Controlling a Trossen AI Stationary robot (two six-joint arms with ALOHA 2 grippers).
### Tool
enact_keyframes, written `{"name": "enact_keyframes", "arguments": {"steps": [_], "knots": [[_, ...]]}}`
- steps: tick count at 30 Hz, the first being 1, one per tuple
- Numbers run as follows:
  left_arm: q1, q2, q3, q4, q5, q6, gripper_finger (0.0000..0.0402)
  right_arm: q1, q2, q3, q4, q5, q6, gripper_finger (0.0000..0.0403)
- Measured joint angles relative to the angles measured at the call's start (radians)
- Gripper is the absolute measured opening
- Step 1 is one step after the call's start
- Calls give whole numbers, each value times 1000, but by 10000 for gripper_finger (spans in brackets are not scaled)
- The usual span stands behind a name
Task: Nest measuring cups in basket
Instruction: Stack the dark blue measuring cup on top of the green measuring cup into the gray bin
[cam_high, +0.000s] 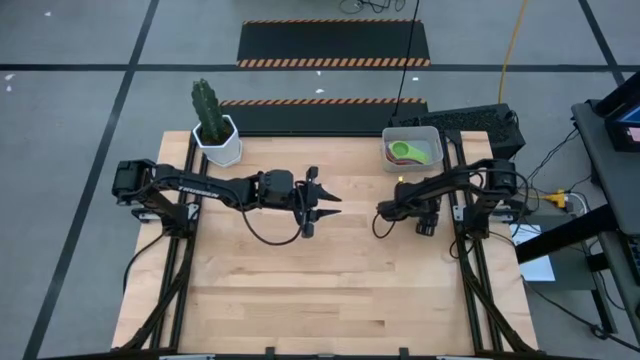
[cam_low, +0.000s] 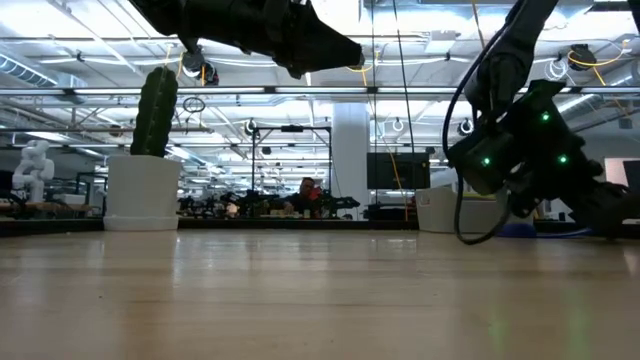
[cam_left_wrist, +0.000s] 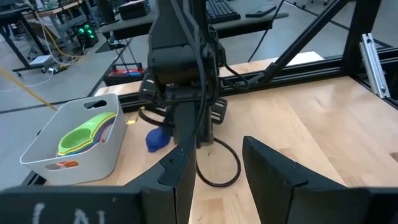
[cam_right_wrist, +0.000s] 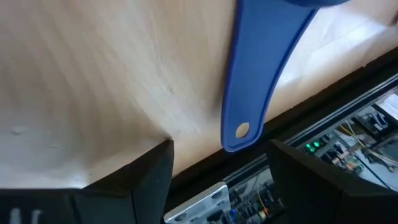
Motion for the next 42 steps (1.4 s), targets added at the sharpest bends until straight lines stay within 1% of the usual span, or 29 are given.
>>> {"name": "enact_keyframes", "arguments": {"steps": [2,5,12,17,18,25,33,36,38,42], "knots": [[-1,0,0,0,0,1,136,0,15,0,-2,1,1,242],[0,0,0,0,0,3,136,0,22,0,0,0,2,210],[0,0,0,0,0,3,136,0,23,-1,11,2,4,108],[0,0,0,0,0,3,136,10,23,-1,9,2,4,21],[0,0,0,0,0,3,136,17,23,-1,7,3,4,11],[0,0,0,0,-1,3,136,93,-2,31,-3,25,10,2],[0,0,0,0,-8,10,136,223,-85,116,-5,-11,84,1],[0,0,0,-1,-8,10,136,257,-121,133,-10,-54,117,0],[0,0,0,-1,-8,10,136,276,-155,144,-11,-64,143,0],[0,0,0,-2,-8,9,136,289,-225,189,-42,-121,144,0]]}}
